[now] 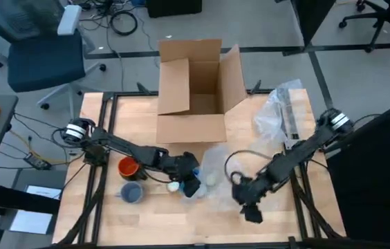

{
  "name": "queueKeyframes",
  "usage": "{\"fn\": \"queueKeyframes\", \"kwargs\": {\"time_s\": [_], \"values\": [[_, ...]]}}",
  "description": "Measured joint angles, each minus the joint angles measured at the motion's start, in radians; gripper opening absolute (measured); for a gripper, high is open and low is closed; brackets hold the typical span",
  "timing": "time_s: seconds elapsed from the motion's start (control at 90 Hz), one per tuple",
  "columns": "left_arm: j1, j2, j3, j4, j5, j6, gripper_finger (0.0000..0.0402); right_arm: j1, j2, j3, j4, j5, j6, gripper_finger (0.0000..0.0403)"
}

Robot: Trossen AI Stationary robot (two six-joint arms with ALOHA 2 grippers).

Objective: Wrap mug
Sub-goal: Wrap the black mug with the bubble wrap

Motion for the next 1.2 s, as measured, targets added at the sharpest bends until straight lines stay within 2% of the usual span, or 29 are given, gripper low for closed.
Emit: {"fn": "queueKeyframes", "kwargs": {"time_s": [0.1,0.156,0.233,0.356,0.411,0.489,0.6,0.744,0.922,1.1,1.2], "values": [[0.01,-0.004,0.0,0.004,0.022,0.0,0.0,-0.004,0.046,0.029,-0.015,-0.004,-0.046,0.0134],[0.014,-0.004,0.0,0.001,0.039,0.001,0.0,-0.01,0.037,0.05,-0.033,0.042,-0.074,0.0125],[0.018,-0.004,0.0,-0.002,0.047,0.005,0.0,-0.013,0.003,0.079,-0.153,0.183,-0.102,0.011],[0.018,-0.004,0.0,-0.011,0.051,0.007,0.0,-0.015,-0.043,0.134,-0.464,0.472,-0.053,0.0085],[0.018,-0.004,0.0,-0.011,0.051,0.009,0.0,-0.012,-0.054,0.153,-0.579,0.526,-0.045,0.0075],[0.018,-0.004,0.0,-0.011,0.051,0.01,0.0,0.012,-0.059,0.171,-0.573,0.481,-0.079,0.0068],[0.02,-0.004,0.0,-0.002,0.046,0.019,0.0,0.055,-0.055,0.175,-0.415,0.355,-0.116,0.0069],[0.02,-0.004,0.0,0.008,0.042,0.029,0.0,0.094,-0.04,0.175,-0.342,0.309,-0.088,0.009],[0.031,-0.004,0.0,0.025,0.041,0.037,0.0,0.105,-0.008,0.175,-0.306,0.362,-0.075,0.0137],[0.047,-0.004,0.0,0.064,0.036,0.063,0.0,0.106,0.122,0.175,-0.18,0.418,-0.167,0.0188],[0.052,-0.004,0.0,0.063,0.037,0.089,0.0,0.112,0.199,0.181,-0.165,0.47,-0.174,0.0206]]}}
